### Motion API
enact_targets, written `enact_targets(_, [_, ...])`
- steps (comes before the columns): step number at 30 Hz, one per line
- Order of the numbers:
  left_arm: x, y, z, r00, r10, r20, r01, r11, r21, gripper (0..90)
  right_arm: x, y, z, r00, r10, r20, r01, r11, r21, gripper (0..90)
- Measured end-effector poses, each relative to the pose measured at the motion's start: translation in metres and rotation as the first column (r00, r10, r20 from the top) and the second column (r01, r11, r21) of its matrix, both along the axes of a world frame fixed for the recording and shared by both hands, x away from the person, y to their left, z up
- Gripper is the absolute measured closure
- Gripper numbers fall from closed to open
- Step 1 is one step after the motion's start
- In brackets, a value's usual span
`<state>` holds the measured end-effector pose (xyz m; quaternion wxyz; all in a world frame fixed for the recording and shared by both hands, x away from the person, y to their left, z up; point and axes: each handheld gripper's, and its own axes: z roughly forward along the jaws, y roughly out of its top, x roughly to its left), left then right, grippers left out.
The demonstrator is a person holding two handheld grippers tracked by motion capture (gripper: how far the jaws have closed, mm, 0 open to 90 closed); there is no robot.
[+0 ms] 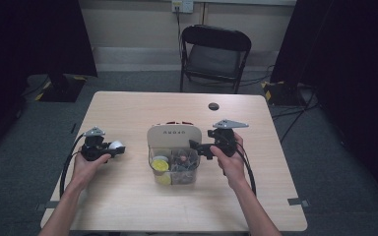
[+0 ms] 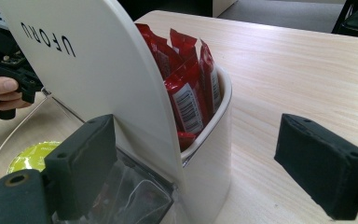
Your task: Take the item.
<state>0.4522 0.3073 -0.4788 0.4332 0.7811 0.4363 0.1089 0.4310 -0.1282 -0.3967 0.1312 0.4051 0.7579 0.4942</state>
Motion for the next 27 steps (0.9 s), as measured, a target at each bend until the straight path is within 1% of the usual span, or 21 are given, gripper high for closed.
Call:
enact_targets(2, [0.0,-0.001,0.0,1.0,0.008,0.002,-0.008,1.0,0.001,54.2,0.0,0.0,0.0,1.0,-0.001,0.0,0.001,1.0,0.0,11.9])
enact_targets(5, [0.0,-0.001,0.001,1.0,0.006,0.005,-0.006,1.0,-0.007,53.5,0.0,0.0,0.0,1.0,-0.001,0.0,0.001,1.0,0.0,11.8])
enact_targets(7, [0.0,-0.002,0.001,1.0,0.002,0.001,-0.002,1.0,-0.002,54.5,0.0,0.0,0.0,1.0,-0.001,0.0,0.001,1.0,0.0,11.8])
enact_targets(8, [0.0,-0.002,0.0,1.0,-0.001,-0.005,0.001,1.0,-0.005,54.2,0.0,0.0,0.0,1.0,0.0,0.0,0.0,1.0,-0.001,11.8])
enact_targets(11, [-0.001,-0.002,0.0,1.0,-0.004,-0.004,0.004,0.9998,-0.017,52.0,0.0,0.0,0.0,1.0,-0.001,-0.001,0.001,1.0,0.0,11.8])
enact_targets(12, [-0.001,-0.002,0.001,1.0,-0.002,-0.002,0.002,0.9999,-0.015,51.4,0.0,0.0,0.0,1.0,-0.001,-0.001,0.001,1.0,0.0,11.8])
enact_targets(14, [-0.002,-0.001,0.002,1.0,-0.007,-0.002,0.006,0.9996,-0.028,48.4,0.0,0.0,0.0,1.0,-0.002,0.001,0.002,1.0,-0.001,11.8])
enact_targets(16, [-0.003,0.0,0.003,1.0,-0.005,-0.002,0.005,0.9995,-0.031,44.9,0.0,0.0,0.0,1.0,-0.002,0.001,0.002,1.0,-0.001,11.8])
enact_targets(18, [-0.004,0.002,0.004,1.0,0.007,0.002,-0.007,0.9995,-0.031,37.3,0.0,0.0,0.0,1.0,-0.002,0.001,0.002,1.0,-0.001,11.8])
enact_targets(20, [-0.006,0.004,0.005,1.0,0.006,-0.003,-0.006,0.9993,-0.038,33.9,0.0,0.001,0.0,1.0,-0.003,0.003,0.003,1.0,-0.002,11.9])
enact_targets(21, [-0.007,0.005,0.006,1.0,0.007,-0.004,-0.007,0.9994,-0.034,31.8,-0.001,0.001,0.0,1.0,-0.003,0.003,0.003,1.0,-0.002,12.0])
enact_targets(23, [-0.011,0.007,0.008,0.9998,0.019,0.006,-0.019,0.9995,-0.026,26.4,-0.001,0.001,0.0,1.0,-0.002,0.003,0.002,1.0,-0.003,12.0])
enact_targets(24, [-0.013,0.008,0.009,0.9996,0.028,0.009,-0.028,0.9993,-0.024,25.6,-0.001,0.001,0.0,1.0,-0.002,0.003,0.002,1.0,-0.003,12.0])
enact_targets(25, [-0.014,0.008,0.01,0.9996,0.027,0.01,-0.026,0.9992,-0.031,24.6,-0.001,0.001,0.0,1.0,-0.003,0.004,0.003,1.0,-0.003,12.0])
enact_targets(27, [-0.019,0.01,0.01,0.9994,0.032,0.013,-0.032,0.9991,-0.029,22.9,-0.001,0.001,0.0,1.0,-0.004,0.004,0.004,1.0,-0.003,11.9])
